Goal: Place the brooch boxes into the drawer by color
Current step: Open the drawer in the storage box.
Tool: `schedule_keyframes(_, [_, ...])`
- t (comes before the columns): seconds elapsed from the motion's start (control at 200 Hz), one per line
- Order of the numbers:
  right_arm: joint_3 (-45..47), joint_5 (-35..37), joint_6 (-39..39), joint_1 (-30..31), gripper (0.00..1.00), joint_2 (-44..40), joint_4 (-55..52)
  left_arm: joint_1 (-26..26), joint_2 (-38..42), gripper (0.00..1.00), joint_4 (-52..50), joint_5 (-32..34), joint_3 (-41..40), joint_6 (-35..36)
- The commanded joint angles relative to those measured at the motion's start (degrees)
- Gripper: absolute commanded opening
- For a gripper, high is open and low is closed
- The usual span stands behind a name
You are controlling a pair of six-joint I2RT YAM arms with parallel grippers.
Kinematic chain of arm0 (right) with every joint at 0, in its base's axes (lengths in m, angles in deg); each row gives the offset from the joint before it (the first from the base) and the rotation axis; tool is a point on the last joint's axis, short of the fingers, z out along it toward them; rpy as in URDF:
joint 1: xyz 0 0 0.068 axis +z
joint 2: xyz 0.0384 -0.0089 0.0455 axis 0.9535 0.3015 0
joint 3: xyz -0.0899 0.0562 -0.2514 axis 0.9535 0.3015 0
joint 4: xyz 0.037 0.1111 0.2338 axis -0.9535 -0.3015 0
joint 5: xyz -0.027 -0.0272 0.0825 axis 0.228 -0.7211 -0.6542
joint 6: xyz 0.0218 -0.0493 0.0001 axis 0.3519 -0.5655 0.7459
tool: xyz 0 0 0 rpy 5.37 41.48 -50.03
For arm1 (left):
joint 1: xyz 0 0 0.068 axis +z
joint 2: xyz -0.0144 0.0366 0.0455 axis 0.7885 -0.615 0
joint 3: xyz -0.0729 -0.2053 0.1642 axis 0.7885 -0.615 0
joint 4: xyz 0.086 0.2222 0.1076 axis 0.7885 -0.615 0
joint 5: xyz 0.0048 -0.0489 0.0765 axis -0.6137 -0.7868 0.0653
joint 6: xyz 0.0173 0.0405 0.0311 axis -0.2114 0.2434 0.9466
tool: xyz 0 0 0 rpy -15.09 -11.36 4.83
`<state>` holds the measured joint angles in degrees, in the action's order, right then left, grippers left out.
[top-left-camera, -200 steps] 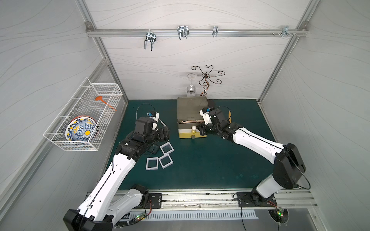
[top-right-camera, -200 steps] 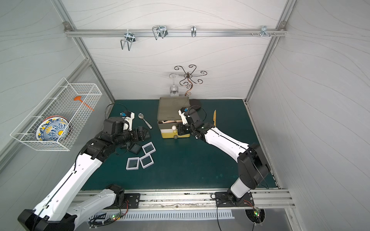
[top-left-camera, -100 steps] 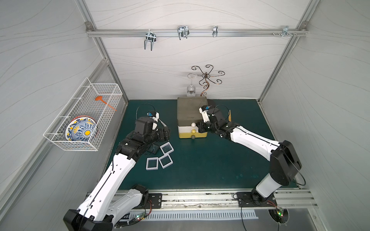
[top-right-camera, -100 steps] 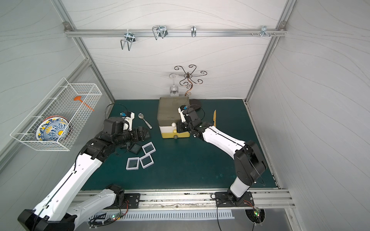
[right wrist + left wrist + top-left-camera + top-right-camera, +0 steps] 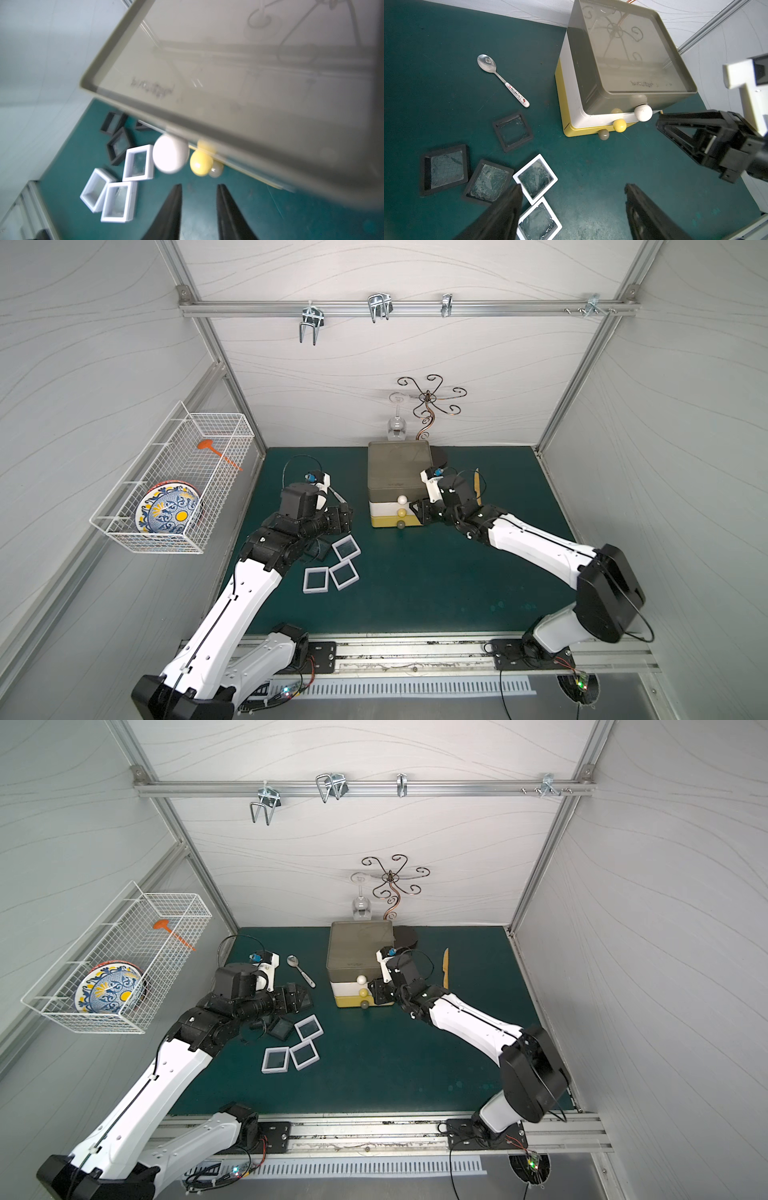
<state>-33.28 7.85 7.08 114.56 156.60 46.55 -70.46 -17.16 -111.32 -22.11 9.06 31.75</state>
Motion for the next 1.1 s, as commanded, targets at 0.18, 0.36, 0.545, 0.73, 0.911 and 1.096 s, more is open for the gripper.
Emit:
schedule_keyframes(0.18, [26.94,-11.06,28.65,-4.04,0.71,-12.55,30.75,0.31,0.68,0.81,2.89,-0.90,1.64,0.09])
schedule_keyframes(0.36, [35.97,-11.13,45.13,-2.98,0.72,-3.17,57.24,0.27,0.51,0.81,2.89,-1.26,1.64,0.01])
schedule_keyframes(0.545, [32.15,-9.44,48.79,-0.09,0.71,4.85,63.53,0.29,0.77,0.81,2.81,-0.87,1.64,0.09])
schedule_keyframes(0.73, [28.09,-5.47,49.98,2.19,0.68,11.16,64.61,0.31,1.10,0.81,2.61,-0.82,1.64,0.17])
schedule_keyframes(0.911, [25.71,-3.58,50.48,2.48,0.62,15.73,67.57,0.31,1.47,0.81,2.37,-0.45,1.18,0.34])
schedule_keyframes(1.096, [23.45,-2.47,51.41,2.46,0.56,19.43,69.31,0.31,1.56,0.82,2.37,-0.72,1.20,0.37])
